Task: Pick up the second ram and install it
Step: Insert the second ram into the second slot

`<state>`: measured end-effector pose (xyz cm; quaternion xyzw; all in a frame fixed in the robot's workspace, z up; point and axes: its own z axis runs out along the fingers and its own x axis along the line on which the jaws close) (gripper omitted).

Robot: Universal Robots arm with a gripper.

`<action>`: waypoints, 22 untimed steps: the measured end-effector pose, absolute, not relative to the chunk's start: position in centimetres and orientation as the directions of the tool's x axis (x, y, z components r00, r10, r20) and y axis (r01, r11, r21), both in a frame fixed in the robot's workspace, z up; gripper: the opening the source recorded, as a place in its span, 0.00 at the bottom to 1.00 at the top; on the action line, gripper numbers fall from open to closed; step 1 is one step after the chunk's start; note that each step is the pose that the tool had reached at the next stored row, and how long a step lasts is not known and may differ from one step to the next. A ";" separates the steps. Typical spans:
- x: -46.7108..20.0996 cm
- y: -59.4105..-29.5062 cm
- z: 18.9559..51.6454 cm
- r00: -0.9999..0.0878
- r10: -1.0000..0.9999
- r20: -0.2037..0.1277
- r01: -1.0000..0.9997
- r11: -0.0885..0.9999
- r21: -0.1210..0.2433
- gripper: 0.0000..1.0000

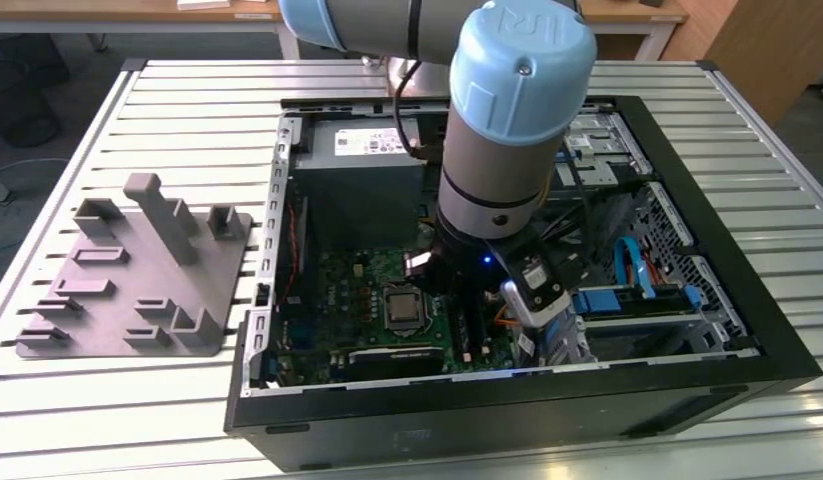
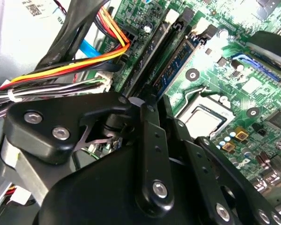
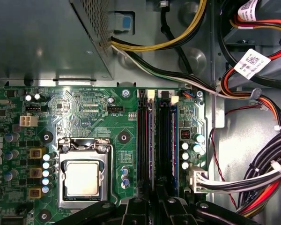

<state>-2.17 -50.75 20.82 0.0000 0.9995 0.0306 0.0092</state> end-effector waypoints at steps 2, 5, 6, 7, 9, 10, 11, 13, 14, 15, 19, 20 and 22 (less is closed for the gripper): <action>-2.2 -50.7 21.4 -1.000 0.001 -0.018 -0.001 0.998 0.061 0.21; -2.2 -50.8 22.5 -1.000 0.001 -0.018 0.000 0.998 0.061 0.21; -2.2 -50.8 22.9 -1.000 0.001 -0.018 0.000 0.998 0.061 0.21; -2.2 -50.8 23.2 -1.000 0.001 -0.018 -0.001 0.998 0.060 0.21; -2.2 -50.6 24.5 -1.000 0.000 -0.018 -0.001 0.999 0.053 0.13; -2.2 -50.6 24.7 -1.000 0.000 -0.018 -0.001 0.999 0.052 0.10; -2.2 -50.6 24.8 -1.000 0.000 -0.018 0.000 0.999 0.051 0.10; -2.1 -50.5 25.0 -1.000 0.001 -0.017 0.000 0.999 0.049 0.10; -2.1 -50.5 25.1 -1.000 0.000 -0.017 0.000 0.999 0.049 0.10; -2.1 -50.5 25.1 -1.000 0.000 -0.017 0.000 0.999 0.049 0.10; -2.1 -50.5 25.1 -1.000 0.000 -0.017 0.000 0.999 0.049 0.10; -2.1 -50.5 25.1 -1.000 0.000 -0.017 0.000 0.999 0.049 0.10; -2.1 -50.5 25.1 -1.000 0.000 -0.017 0.000 0.999 0.049 0.10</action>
